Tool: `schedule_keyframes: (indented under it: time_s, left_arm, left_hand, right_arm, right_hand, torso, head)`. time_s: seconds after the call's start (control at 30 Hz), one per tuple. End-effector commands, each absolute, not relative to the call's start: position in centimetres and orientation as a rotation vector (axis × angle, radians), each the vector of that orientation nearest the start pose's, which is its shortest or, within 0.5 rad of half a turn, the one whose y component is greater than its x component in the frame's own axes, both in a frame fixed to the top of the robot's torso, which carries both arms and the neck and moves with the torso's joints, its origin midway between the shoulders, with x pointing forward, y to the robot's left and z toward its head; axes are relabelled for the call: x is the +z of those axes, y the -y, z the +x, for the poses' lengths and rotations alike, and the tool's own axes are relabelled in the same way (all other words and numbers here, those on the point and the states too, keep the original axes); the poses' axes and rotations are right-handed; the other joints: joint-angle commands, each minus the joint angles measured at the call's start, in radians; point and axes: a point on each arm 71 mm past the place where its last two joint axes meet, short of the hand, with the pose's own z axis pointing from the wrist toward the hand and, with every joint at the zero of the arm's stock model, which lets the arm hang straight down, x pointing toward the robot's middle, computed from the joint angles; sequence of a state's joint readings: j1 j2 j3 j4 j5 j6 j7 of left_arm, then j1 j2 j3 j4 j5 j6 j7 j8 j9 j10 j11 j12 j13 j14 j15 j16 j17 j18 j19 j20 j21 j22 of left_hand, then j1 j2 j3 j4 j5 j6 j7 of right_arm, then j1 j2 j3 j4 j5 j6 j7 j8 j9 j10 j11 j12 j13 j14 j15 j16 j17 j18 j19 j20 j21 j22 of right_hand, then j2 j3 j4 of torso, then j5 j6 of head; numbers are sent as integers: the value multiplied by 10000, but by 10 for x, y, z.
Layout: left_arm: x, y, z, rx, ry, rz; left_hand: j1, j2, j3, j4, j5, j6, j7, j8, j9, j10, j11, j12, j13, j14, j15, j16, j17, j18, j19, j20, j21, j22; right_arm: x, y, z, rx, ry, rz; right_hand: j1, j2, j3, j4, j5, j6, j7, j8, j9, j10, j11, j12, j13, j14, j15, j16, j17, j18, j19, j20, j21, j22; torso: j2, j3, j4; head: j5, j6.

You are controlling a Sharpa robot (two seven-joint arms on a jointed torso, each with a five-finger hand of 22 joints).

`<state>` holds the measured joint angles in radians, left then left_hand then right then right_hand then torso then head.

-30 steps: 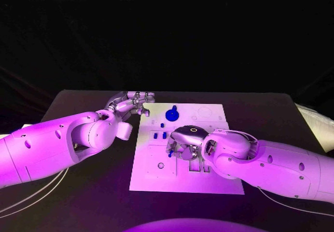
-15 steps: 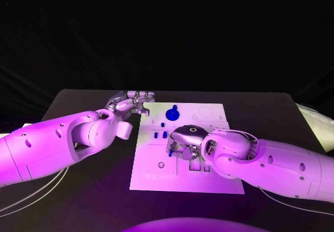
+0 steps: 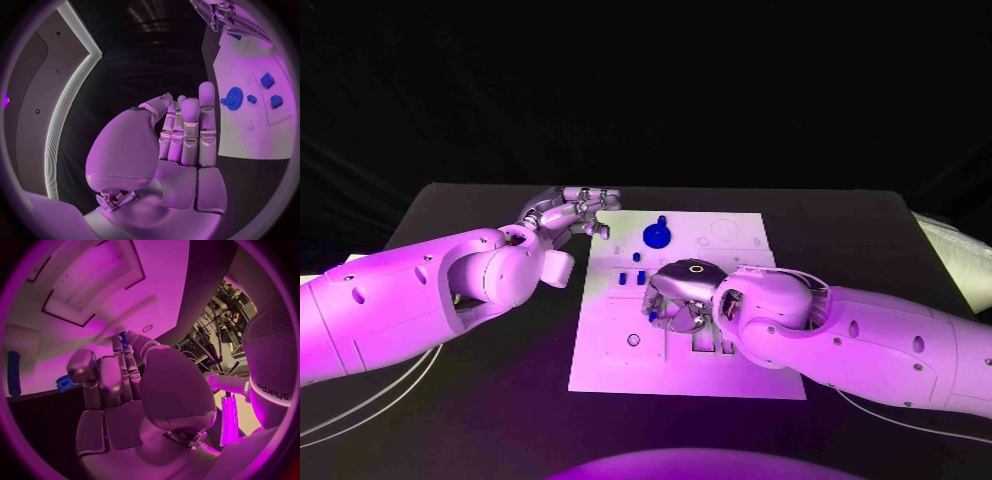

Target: Assemble the parts on the task board

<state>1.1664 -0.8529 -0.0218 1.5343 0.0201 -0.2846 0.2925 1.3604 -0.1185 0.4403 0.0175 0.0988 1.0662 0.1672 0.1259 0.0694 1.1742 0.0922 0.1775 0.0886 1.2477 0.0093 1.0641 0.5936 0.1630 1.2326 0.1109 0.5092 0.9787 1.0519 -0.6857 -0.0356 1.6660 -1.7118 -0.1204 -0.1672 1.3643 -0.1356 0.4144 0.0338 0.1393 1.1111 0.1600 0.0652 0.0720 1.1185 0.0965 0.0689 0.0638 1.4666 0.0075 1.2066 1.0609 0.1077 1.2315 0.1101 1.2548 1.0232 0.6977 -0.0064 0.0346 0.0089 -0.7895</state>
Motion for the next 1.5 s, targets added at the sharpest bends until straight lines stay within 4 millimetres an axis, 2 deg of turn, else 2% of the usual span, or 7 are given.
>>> schedule_keyframes:
  time_s: [0.03,0.47,0.8,0.9,1.0,1.17,1.5]
  left_arm:
    - [-194,-207,483,-15438,-15264,-12111]
    - [-194,-208,483,-15410,-15269,-12126]
    - [-194,-210,483,-15388,-15273,-12140]
    - [-194,-210,483,-15401,-15283,-12137]
    - [-194,-209,483,-15414,-15294,-12134]
    - [-194,-209,483,-15431,-15308,-12130]
    - [-195,-208,484,-15452,-15325,-12131]
  left_hand:
    - [106,17,-12,-43,41,-67,3,33,-9,-89,1,58,11,-83,-2,-44,-9,194,-2,-15,-64,-9]
    - [114,20,-17,-50,41,-73,6,32,-10,-100,3,63,9,-91,0,-52,-31,193,0,-14,-72,-15]
    - [120,24,-19,-55,42,-77,7,32,-11,-107,5,65,8,-96,1,-57,-42,192,0,-14,-76,-18]
    - [120,24,-19,-55,42,-77,7,32,-11,-107,5,65,8,-96,1,-57,-42,192,0,-14,-76,-18]
    - [120,24,-19,-55,42,-77,7,32,-11,-107,5,65,8,-96,1,-57,-42,192,0,-14,-76,-18]
    - [128,27,-19,-61,42,-77,7,34,-11,-110,4,69,8,-99,2,-59,-49,192,1,-14,-80,-21]
    - [141,30,-19,-72,43,-78,6,36,-11,-112,3,75,8,-103,2,-61,-54,192,1,-14,-85,-24]
  right_arm:
    - [-242,81,407,7557,-18163,-5566]
    - [-232,91,403,7957,-17326,-4968]
    - [-201,137,409,7190,-16966,-4276]
    - [-190,156,414,6663,-16990,-4082]
    - [-185,169,417,6237,-17063,-4009]
    - [-184,185,421,5505,-17418,-4128]
    - [-193,192,426,4785,-17798,-4443]
  right_hand:
    - [-100,-28,-98,2,47,-122,10,-33,-21,-180,68,-41,-19,174,76,-35,-10,111,-19,67,-87,-43]
    - [-99,-79,-547,-94,72,-606,25,-31,-59,-753,127,50,3,103,131,-165,-239,191,-239,139,-362,-429]
    - [-154,-160,-992,-93,48,-772,-105,-19,-51,-927,75,183,14,3,101,-441,-589,252,-405,118,-599,-735]
    - [-142,-115,-1459,-49,32,-1063,-266,-15,-58,-1204,-52,270,19,16,-146,-523,-680,262,-375,-87,-672,-790]
    - [-87,-77,-1654,-47,43,-1139,-279,-27,-57,-1326,-93,307,14,39,-247,-543,-696,241,-304,-174,-650,-735]
    - [-28,-60,-1785,-59,41,-1143,-321,-18,-50,-1399,-119,335,12,52,-278,-565,-720,229,-262,-216,-636,-701]
    - [140,67,-1925,-91,105,-1085,-373,2,-36,-1453,-139,419,19,46,-286,-673,-842,242,-306,-257,-731,-819]
  torso:
    - [-1,2,-2]
    - [-12,8,-7]
    - [-10,5,-33]
    - [-16,-5,-36]
    - [-19,-2,-33]
    - [2,17,-36]
    - [4,8,-2]
  head:
    - [10,-10]
    - [-14,25]
    - [-160,123]
    - [-210,153]
    - [-272,190]
    - [-292,219]
    - [-314,220]
